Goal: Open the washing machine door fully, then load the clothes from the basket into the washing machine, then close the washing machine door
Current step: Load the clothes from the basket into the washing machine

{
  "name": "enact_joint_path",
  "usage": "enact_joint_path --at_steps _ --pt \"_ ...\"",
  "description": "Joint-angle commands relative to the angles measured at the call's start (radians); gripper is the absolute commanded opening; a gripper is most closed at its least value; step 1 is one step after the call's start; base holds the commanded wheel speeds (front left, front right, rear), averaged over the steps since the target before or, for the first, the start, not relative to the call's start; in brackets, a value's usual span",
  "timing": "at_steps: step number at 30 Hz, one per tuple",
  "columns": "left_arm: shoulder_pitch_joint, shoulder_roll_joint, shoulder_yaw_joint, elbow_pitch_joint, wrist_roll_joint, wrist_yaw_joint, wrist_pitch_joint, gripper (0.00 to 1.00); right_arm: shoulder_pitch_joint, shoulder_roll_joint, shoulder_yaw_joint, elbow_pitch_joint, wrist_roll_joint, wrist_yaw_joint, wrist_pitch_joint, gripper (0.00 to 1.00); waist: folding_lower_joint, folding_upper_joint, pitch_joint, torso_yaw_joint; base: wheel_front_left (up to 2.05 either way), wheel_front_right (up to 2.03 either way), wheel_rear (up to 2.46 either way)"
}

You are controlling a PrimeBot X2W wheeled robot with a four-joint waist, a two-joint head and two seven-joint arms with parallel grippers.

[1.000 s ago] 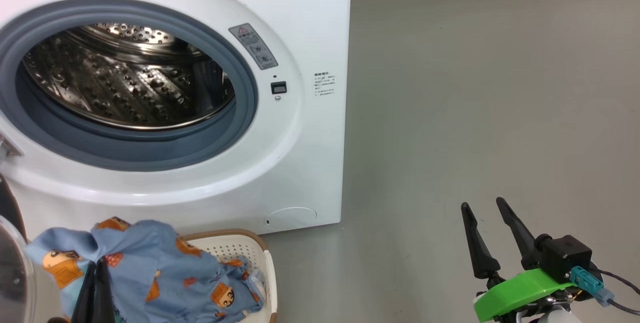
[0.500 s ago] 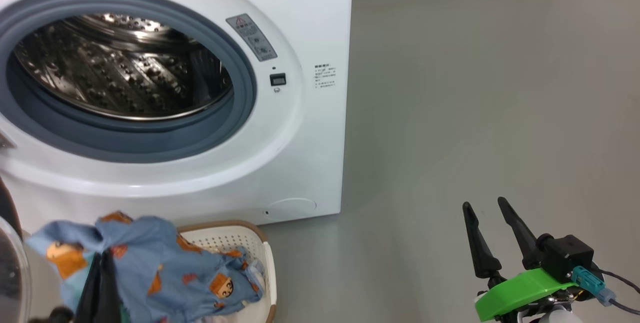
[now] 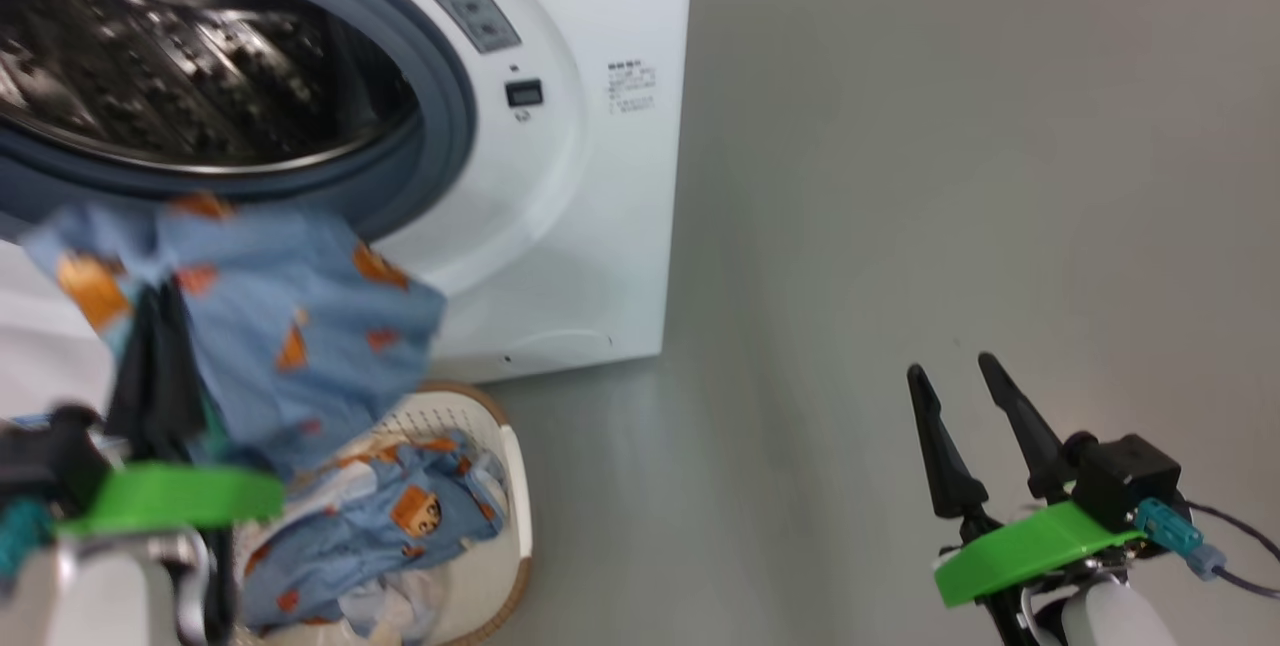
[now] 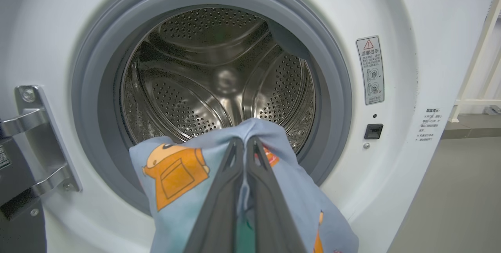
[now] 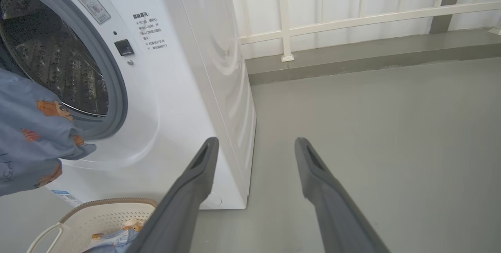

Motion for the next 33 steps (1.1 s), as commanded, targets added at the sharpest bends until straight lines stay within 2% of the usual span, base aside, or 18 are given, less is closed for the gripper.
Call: enact_joint_path --at_steps 1,12,20,27,33 --pt "-0.078 0.042 0.038 -0.007 0.016 -0.009 -0.011 0.0 -0.033 0.0 0.033 -0.031 0.009 0.002 -0.005 1.0 0.0 0.0 0.064 -0.028 0.0 0.0 0.0" --pt "-0.4 0.141 0.083 0.116 0.031 -0.023 -0.011 0.0 -0.096 0.0 0.04 -0.059 0.011 0.002 -0.005 1.0 0.0 0.0 0.219 -0.053 0.0 0.0 0.0" --pt "-0.559 0.156 0.102 0.18 0.035 -0.026 -0.011 0.0 -0.134 0.0 0.051 -0.068 0.011 0.002 -0.005 1.0 0.0 0.0 0.308 -0.064 0.0 0.0 0.0" --pt "-0.654 0.18 0.086 0.326 0.025 -0.031 -0.011 0.0 -0.148 0.0 0.066 -0.061 0.019 0.002 -0.005 1.0 0.0 0.0 0.368 -0.076 0.0 0.0 0.0" --pt "-0.797 0.225 0.029 0.507 -0.012 -0.034 -0.006 0.0 -0.149 0.0 0.078 -0.059 0.022 0.002 -0.005 1.0 0.0 0.0 0.419 -0.076 0.0 0.0 0.0"
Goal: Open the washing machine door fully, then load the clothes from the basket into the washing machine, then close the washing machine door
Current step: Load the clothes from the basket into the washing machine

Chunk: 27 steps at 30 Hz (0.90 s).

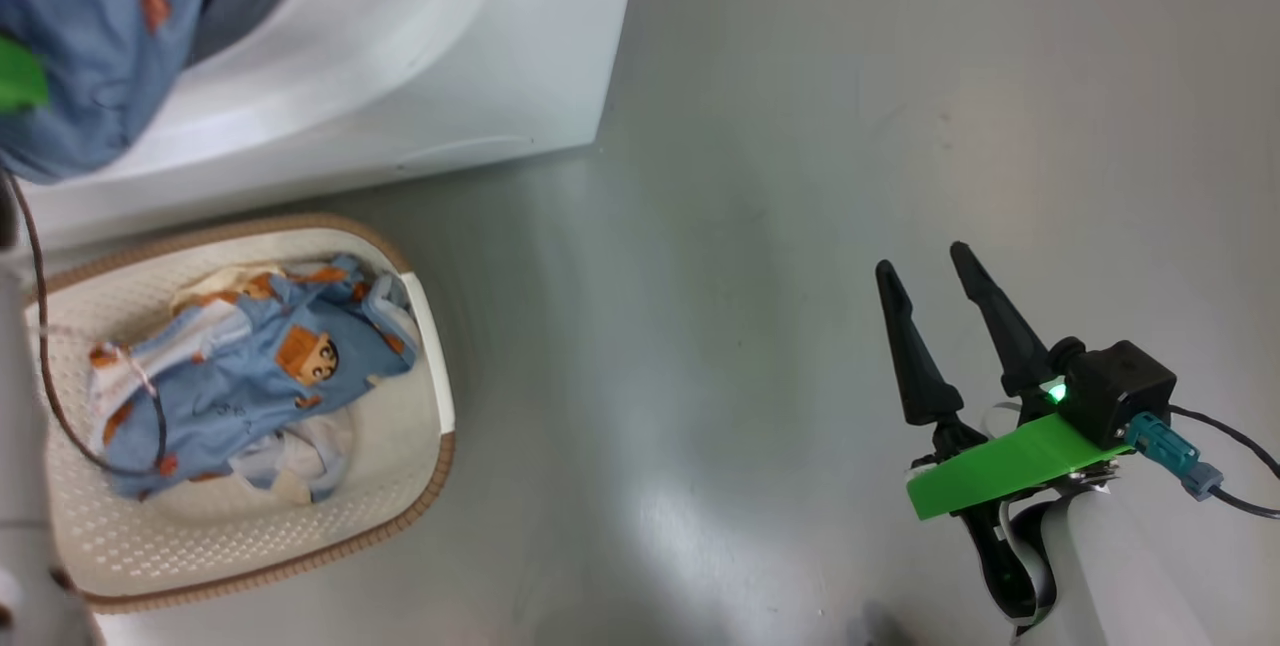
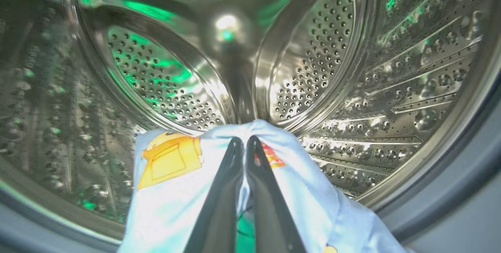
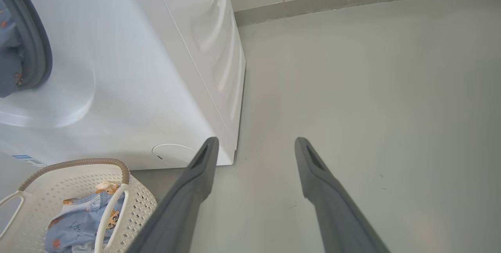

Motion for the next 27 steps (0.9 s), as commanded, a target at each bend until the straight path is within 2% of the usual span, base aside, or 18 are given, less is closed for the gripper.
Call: enact_joint_path --at_steps 1,10,14,18,22,25,26,27 --pt "-0.033 0.058 -0.001 0.0 -0.016 -0.002 0.0 0.0 0.001 0.001 0.025 -0.019 0.004 0.002 -0.005 1.0 0.0 0.0 0.031 -0.002 0.0 0.0 0.0" --pt "-0.194 0.101 -0.142 0.17 -0.137 -0.003 0.105 0.0 0.005 0.001 0.039 -0.023 -0.003 0.002 -0.005 1.0 0.0 0.0 0.084 0.002 0.0 0.0 0.0" --pt "-0.245 0.124 -0.185 0.205 -0.164 -0.003 0.093 0.0 0.007 0.001 0.047 -0.024 -0.001 0.002 -0.005 1.0 0.0 0.0 0.108 -0.002 0.0 0.0 0.0" --pt "-0.293 0.147 -0.217 0.215 -0.162 -0.003 0.032 0.0 0.009 0.001 0.059 -0.021 0.003 0.002 -0.005 1.0 0.0 0.0 0.13 -0.01 0.0 0.0 0.0" --pt "-0.342 0.175 -0.217 0.16 -0.124 0.005 -0.007 0.0 0.001 0.001 0.075 -0.023 0.012 0.002 -0.005 1.0 0.0 0.0 0.154 -0.023 0.0 0.0 0.0" --pt "-0.346 0.182 -0.182 -0.004 -0.087 0.028 -0.009 0.0 -0.005 0.001 0.082 -0.026 0.025 0.002 -0.005 1.0 0.0 0.0 0.174 -0.031 0.0 0.0 0.0" --pt "-0.326 0.179 -0.152 -0.118 -0.06 0.039 -0.009 0.0 -0.01 0.001 0.085 -0.027 0.027 0.002 -0.005 1.0 0.0 0.0 0.183 -0.036 0.0 0.0 0.0" --pt "-0.312 0.176 -0.138 -0.168 -0.046 0.041 -0.009 0.0 -0.013 0.001 0.086 -0.026 0.029 0.002 -0.005 1.0 0.0 0.0 0.186 -0.038 0.0 0.0 0.0"
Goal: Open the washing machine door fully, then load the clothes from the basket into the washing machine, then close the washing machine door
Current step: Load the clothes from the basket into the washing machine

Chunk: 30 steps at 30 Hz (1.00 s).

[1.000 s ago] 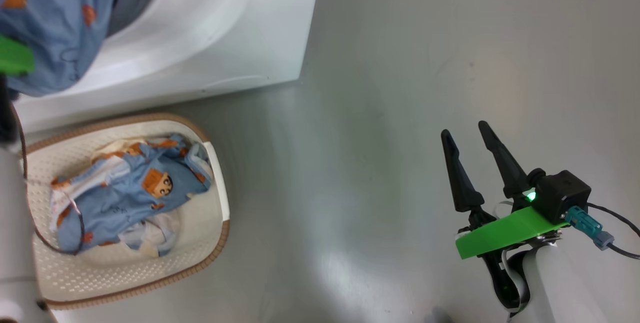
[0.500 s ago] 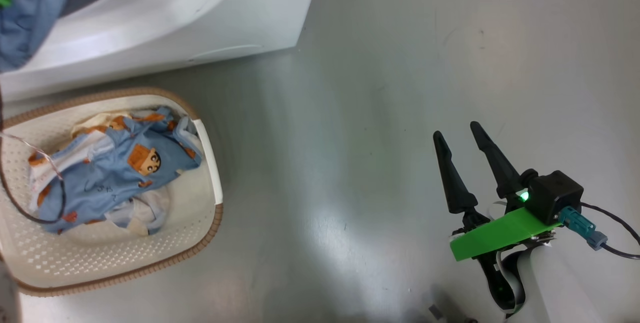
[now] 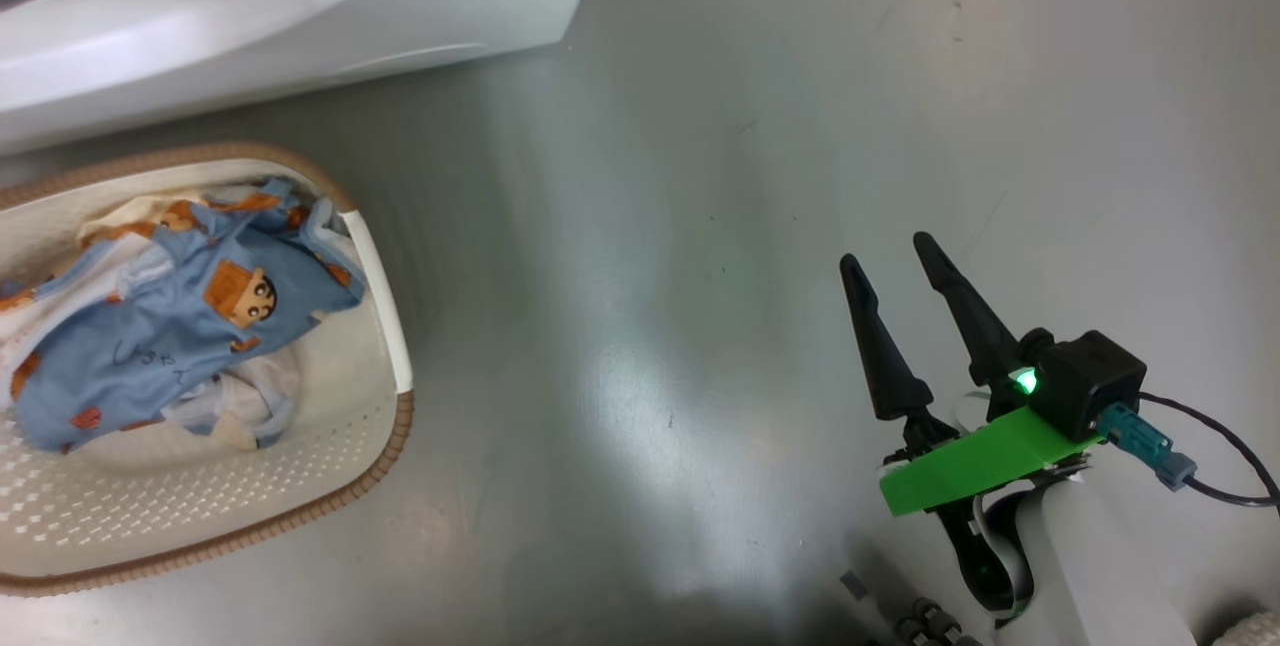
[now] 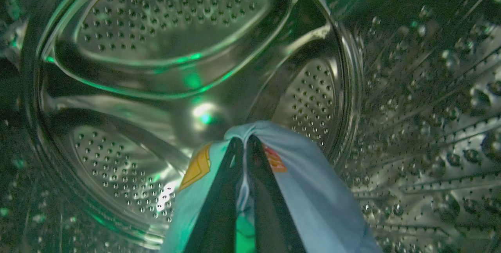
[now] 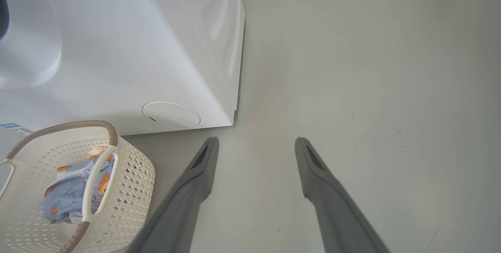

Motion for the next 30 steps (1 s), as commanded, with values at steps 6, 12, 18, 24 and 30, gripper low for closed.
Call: enact_joint_path --at_steps 6,12,18,24,30 --pt "0.098 0.017 0.086 -0.086 0.036 0.001 -0.007 0.0 0.004 0.001 0.031 -0.01 0.018 0.002 -0.005 1.0 0.0 0.0 0.009 -0.012 0.0 0.0 0.0" --pt "0.118 -0.005 0.104 0.007 0.034 -0.012 -0.007 0.0 0.003 0.001 0.03 -0.003 0.019 0.002 -0.005 1.0 0.0 0.0 0.004 -0.006 0.0 0.0 0.0" --pt "0.094 -0.013 0.095 0.185 0.027 -0.021 -0.006 0.0 0.003 0.001 0.025 0.007 0.015 0.002 -0.005 1.0 0.0 0.0 -0.015 0.001 0.0 0.0 0.0" --pt "0.045 -0.013 0.08 0.354 0.008 -0.027 0.016 0.0 0.002 0.001 0.024 0.012 0.015 0.002 -0.005 1.0 0.0 0.0 -0.033 0.004 0.0 0.0 0.0" --pt "0.014 -0.013 0.063 0.443 -0.003 -0.031 0.008 1.0 -0.001 0.001 0.022 0.014 0.016 0.002 -0.005 1.0 0.0 0.0 -0.045 0.007 0.0 0.0 0.0"
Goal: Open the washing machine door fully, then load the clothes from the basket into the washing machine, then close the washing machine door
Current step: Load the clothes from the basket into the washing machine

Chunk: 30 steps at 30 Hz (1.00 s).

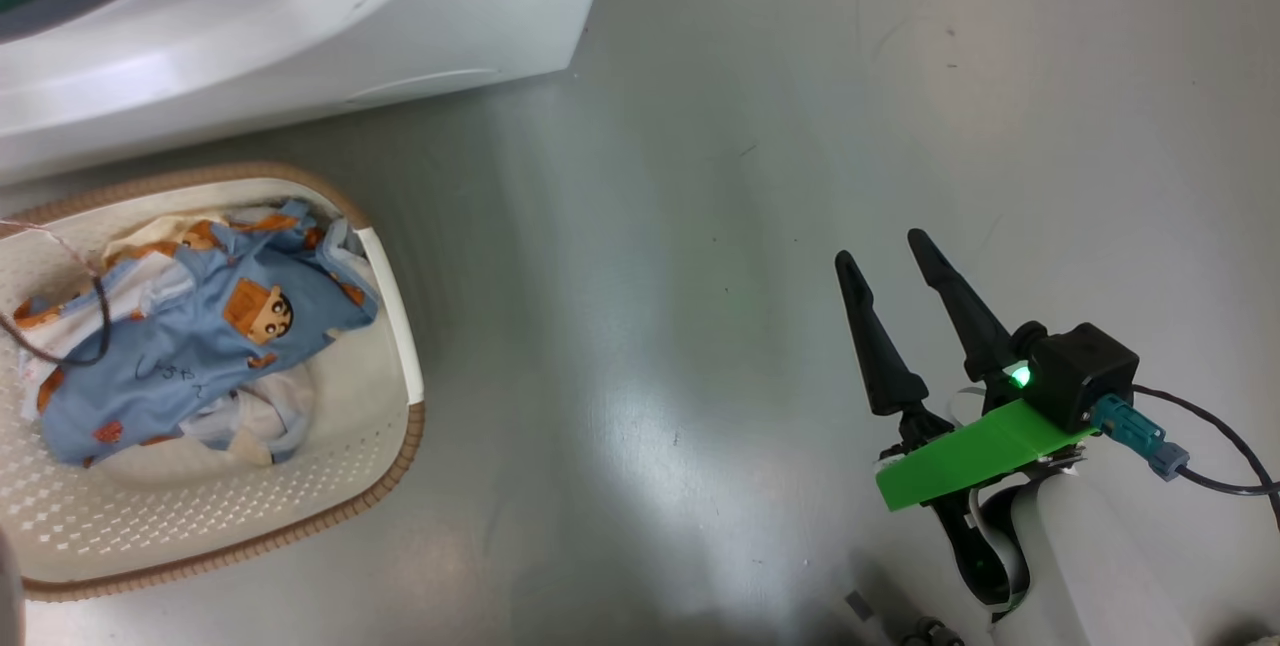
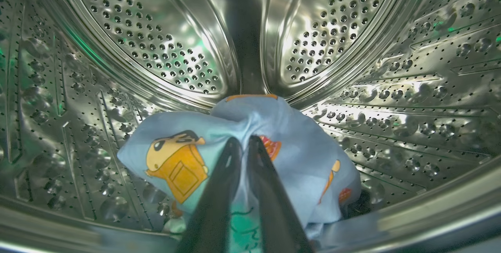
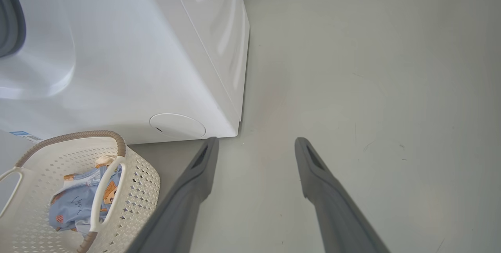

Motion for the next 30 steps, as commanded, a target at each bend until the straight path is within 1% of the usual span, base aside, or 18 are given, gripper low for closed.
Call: enact_joint_path --at_steps 1,7,14,25,30 --pt "-0.007 0.049 0.001 0.001 -0.004 -0.005 -0.008 1.0 0.015 0.001 0.017 -0.014 0.011 0.002 -0.005 1.0 0.0 0.0 -0.004 0.002 0.0 0.0 0.0" --pt "-0.004 0.046 -0.01 0.055 -0.015 -0.007 -0.016 1.0 0.01 0.001 0.016 -0.014 0.014 0.002 -0.005 1.0 0.0 0.0 -0.022 0.006 0.0 0.0 0.0" --pt "0.017 0.041 -0.031 0.062 -0.025 -0.01 -0.02 1.0 0.005 0.001 0.002 -0.012 0.012 0.002 -0.005 1.0 0.0 0.0 -0.048 0.019 0.0 0.0 0.0" --pt "0.15 0.019 -0.039 -0.038 -0.064 -0.011 -0.021 1.0 0.0 0.001 -0.015 0.0 0.011 0.002 -0.005 1.0 0.0 0.0 -0.126 0.046 0.0 0.0 0.0" --pt "0.246 0.011 -0.043 -0.112 -0.089 -0.011 -0.021 1.0 0.004 0.001 -0.024 0.011 0.008 0.002 -0.005 1.0 0.0 0.0 -0.173 0.06 0.0 0.0 0.0"
